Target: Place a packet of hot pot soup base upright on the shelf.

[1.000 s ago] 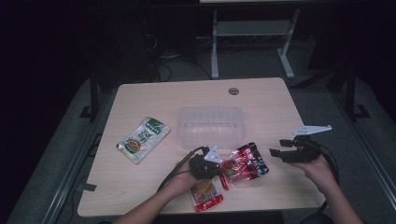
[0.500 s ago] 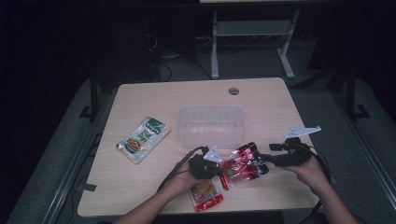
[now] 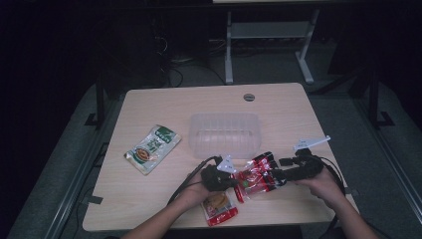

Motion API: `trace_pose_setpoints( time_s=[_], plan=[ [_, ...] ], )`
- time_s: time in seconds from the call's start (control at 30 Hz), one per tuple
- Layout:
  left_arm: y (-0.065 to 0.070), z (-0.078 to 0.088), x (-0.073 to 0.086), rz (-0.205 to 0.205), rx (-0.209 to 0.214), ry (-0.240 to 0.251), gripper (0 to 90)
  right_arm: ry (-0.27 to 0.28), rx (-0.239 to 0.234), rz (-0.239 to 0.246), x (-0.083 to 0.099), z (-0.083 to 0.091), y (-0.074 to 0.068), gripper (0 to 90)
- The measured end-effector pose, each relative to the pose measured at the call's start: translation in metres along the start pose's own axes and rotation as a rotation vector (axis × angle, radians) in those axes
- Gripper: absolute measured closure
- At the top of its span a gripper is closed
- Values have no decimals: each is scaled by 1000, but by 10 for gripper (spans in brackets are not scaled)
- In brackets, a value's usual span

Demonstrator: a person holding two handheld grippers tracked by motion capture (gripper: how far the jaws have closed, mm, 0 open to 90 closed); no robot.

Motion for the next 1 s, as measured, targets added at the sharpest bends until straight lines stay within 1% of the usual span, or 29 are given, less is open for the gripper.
trace_pose_setpoints(
  time_s=[0.1, 0.3, 0.6, 0.7, 0.87, 0.9, 1.0],
  plan=[
    [0, 0, 0, 4, -1, 3, 897, -18, -14, -6, 2, -5, -2, 318],
    [0, 0, 0, 8, -3, 7, 897, -48, -45, -4, 5, -15, -5, 315],
    [0, 0, 0, 5, -5, 5, 897, -63, -94, -2, 7, -19, -12, 338],
    [0, 0, 0, 6, -5, 6, 897, -57, -104, 0, 6, -19, -14, 372],
    [0, -1, 0, 7, -5, 6, 897, -34, -114, 21, 3, -15, -15, 454],
    [0, -1, 0, 7, -6, 6, 897, -33, -116, 18, 3, -13, -16, 478],
    [0, -1, -1, 12, -4, 11, 898, -21, -123, 39, 1, -11, -16, 536]
  ],
)
Point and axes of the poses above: each handheld gripper's, and its own axes: z roughly backward along the jaws, x roughly out of its underside, y roughly to its right, the point moved 10 cm from there along -z, roughly forward along the jaws, and after that the axes turned 4 degrees about x, right-handed, at the moved point
